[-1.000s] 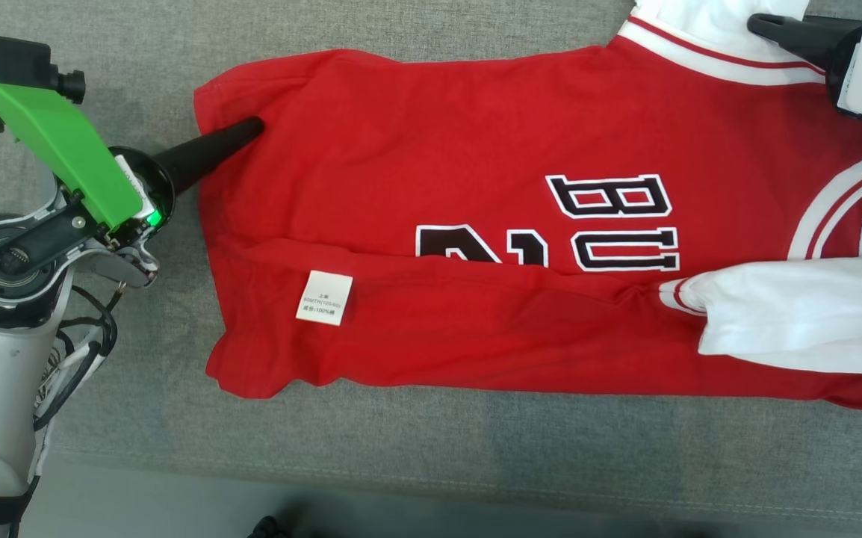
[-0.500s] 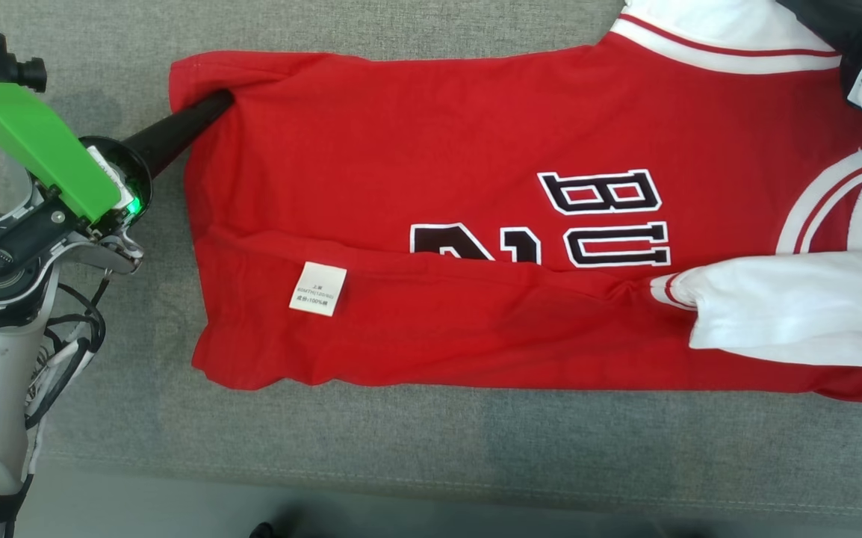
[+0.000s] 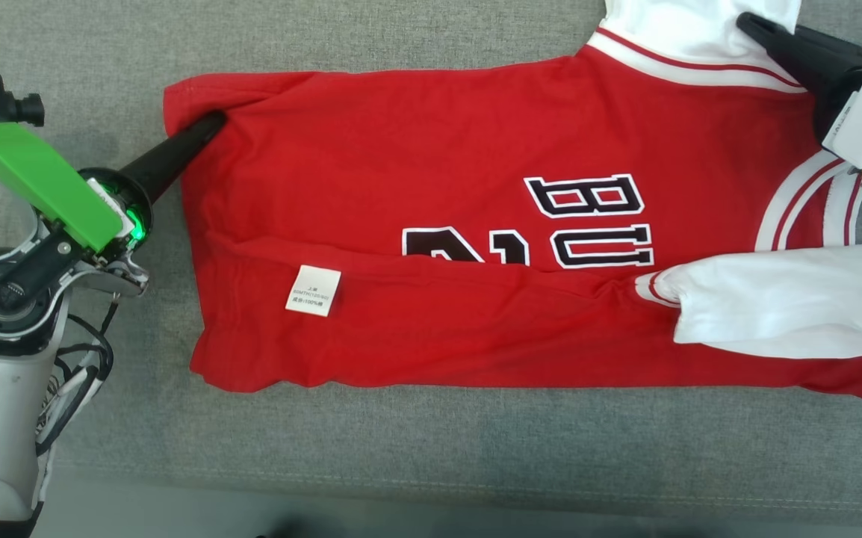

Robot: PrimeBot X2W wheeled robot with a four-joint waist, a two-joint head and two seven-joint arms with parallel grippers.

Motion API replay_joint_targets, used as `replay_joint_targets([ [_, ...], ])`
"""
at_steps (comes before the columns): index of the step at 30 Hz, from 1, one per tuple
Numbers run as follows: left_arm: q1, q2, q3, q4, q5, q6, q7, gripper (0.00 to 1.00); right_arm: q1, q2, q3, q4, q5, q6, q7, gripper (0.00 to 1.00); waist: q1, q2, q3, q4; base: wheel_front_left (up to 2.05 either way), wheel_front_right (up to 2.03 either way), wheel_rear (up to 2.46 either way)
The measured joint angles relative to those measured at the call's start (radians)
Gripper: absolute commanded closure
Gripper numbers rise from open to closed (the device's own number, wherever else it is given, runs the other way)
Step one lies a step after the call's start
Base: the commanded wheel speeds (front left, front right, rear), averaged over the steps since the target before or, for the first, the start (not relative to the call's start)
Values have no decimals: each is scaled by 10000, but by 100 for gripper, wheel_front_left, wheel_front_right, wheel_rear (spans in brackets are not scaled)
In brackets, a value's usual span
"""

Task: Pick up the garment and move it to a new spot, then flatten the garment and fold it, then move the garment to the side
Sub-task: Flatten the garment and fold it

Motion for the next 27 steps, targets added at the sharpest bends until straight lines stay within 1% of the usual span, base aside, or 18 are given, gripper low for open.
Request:
replay_joint_targets([
  [2,77,-17,-2,0,2,-69,-27,100,9,-29,-77,-36,0,2,-128,100,0,0,-69,-19,0,0,0],
  [5,291,-38,-29,-44,77,-201,-155,100,135,-33,-119,-215,4,105,-311,100,0,0,-184,-33,0,0,0],
  [9,672,-121,19,-138,180,-389,-587,100,720,-21,-140,-548,12,268,-669,100,0,0,-432,-32,0,0,0],
  [11,872,-151,31,-174,213,-472,-738,100,981,10,-173,-709,102,282,-790,100,0,0,-550,-23,0,0,0],
  [16,1502,-240,73,-286,267,-560,-1093,100,1906,56,-81,-1035,205,353,-991,100,0,0,-880,-3,0,0,0],
  [27,2674,-284,217,-391,267,-604,-1615,100,3399,75,-115,-1496,366,332,-1300,100,0,0,-1576,-112,0,0,0],
])
